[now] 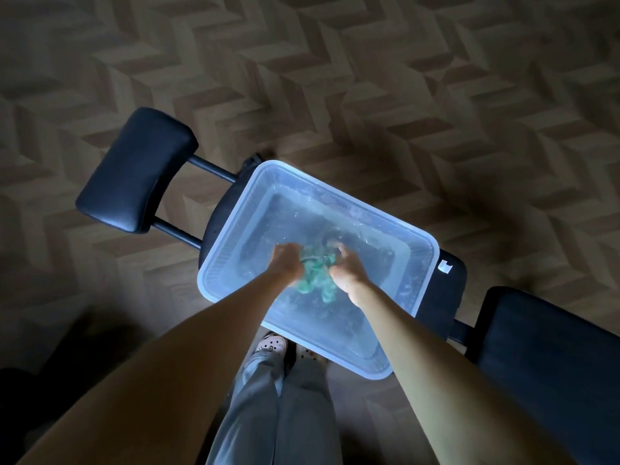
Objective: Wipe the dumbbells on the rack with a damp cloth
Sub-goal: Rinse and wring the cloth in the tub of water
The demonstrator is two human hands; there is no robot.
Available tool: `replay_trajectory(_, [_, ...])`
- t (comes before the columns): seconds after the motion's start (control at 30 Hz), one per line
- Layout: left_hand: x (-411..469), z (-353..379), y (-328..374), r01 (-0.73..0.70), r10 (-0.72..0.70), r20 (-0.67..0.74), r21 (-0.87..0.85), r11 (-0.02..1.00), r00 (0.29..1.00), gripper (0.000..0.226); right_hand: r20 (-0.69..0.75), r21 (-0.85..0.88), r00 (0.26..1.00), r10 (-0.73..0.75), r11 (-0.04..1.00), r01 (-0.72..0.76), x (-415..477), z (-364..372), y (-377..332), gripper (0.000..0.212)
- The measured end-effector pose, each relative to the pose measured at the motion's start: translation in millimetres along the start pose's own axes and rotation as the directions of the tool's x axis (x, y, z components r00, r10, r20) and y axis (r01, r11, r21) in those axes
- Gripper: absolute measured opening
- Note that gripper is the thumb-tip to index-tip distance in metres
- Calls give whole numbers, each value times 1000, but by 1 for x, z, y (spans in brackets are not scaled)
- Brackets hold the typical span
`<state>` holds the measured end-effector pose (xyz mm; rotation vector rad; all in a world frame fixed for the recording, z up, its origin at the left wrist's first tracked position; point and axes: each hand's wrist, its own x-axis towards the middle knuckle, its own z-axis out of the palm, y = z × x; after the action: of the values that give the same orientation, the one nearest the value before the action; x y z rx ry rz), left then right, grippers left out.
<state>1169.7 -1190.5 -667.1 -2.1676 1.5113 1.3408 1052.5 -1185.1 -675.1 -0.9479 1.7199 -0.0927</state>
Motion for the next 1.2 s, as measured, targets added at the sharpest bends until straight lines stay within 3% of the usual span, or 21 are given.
replay_trajectory(0.07, [2,1,1,20,-20,-6,-2,1000,1000,39,-15,-250,998,61,966,-62,7,1,4,39])
replay_trajectory(0.13, [5,3,-1,74,-77,-56,-46,996,995,34,-85,-375,992,93,920,-118,9,-2,8,36])
replay_trajectory(0.23, [7,4,-5,113,-136,-159,-148,983,978,24,-86,-422,996,25,905,-59,2,-6,9,45])
replay_trajectory(0.33, [4,1,0,48,-49,-24,-24,999,999,35,96,-425,995,-10,904,50,0,-7,6,56])
replay_trajectory(0.4, [-3,-4,6,19,-18,44,-21,1000,999,35,140,-411,990,15,911,44,-1,-11,0,55])
replay_trajectory(0.5, [-16,-18,16,-50,51,-1,-190,980,999,12,197,-249,980,-1,967,51,-17,-20,-11,60])
replay_trajectory(0.6, [-33,-38,26,-80,104,31,-439,895,994,28,321,-47,945,-67,995,87,-43,-35,-21,66])
replay_trajectory(0.7, [-50,-58,35,-58,129,60,-654,754,990,27,324,122,940,-110,990,74,-58,-44,-29,47])
replay_trajectory(0.77, [-59,-67,37,27,75,96,-775,631,993,27,240,215,964,-119,974,67,-66,-45,-37,32])
replay_trajectory(0.83, [-61,-71,37,104,-40,98,-814,572,994,32,187,365,976,-115,930,40,-75,-45,-44,18])
replay_trajectory(0.93, [-62,-70,35,196,-181,100,-729,656,978,34,225,594,964,-140,804,-22,-87,-49,-52,21])
replay_trajectory(1.03, [-66,-66,30,314,-208,236,-684,659,949,31,255,741,947,-198,668,-60,-93,-52,-56,29])
replay_trajectory(1.13, [-68,-66,30,427,-138,415,-764,485,899,33,281,796,937,-205,595,-109,-95,-54,-54,25])
replay_trajectory(1.2, [-67,-62,33,498,-41,504,-832,245,863,37,267,755,946,-182,650,-88,-96,-54,-52,29])
